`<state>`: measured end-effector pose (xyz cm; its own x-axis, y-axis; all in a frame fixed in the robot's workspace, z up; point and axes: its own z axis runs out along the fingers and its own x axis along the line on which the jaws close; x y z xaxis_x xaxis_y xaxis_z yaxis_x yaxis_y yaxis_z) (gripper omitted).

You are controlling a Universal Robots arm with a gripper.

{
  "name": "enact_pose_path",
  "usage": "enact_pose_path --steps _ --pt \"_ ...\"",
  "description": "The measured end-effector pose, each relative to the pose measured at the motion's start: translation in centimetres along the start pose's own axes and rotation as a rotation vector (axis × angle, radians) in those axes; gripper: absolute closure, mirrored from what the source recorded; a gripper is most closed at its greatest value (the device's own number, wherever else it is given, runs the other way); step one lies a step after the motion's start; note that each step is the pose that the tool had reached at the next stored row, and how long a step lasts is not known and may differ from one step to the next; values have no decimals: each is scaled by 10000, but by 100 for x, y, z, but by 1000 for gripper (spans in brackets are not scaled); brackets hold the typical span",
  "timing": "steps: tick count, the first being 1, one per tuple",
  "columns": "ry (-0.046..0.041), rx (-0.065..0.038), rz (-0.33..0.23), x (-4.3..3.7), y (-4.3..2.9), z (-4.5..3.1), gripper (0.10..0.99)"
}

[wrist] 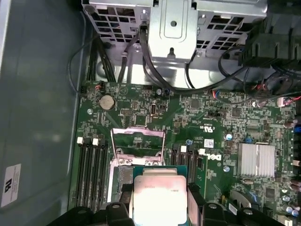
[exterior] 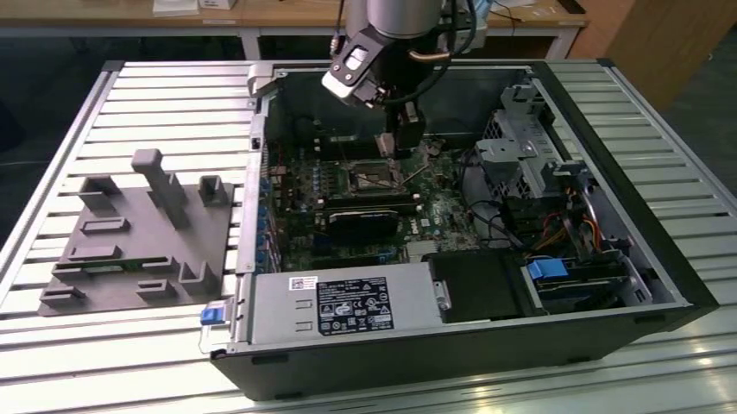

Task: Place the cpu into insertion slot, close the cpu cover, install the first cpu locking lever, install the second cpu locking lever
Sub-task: 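Place the cpu into insertion slot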

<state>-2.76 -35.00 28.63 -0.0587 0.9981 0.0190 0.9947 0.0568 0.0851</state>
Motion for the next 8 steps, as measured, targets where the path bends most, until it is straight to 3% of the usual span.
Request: enact_pose_path --steps 8 --pt "-8 -34 66 23 -78 139 549"
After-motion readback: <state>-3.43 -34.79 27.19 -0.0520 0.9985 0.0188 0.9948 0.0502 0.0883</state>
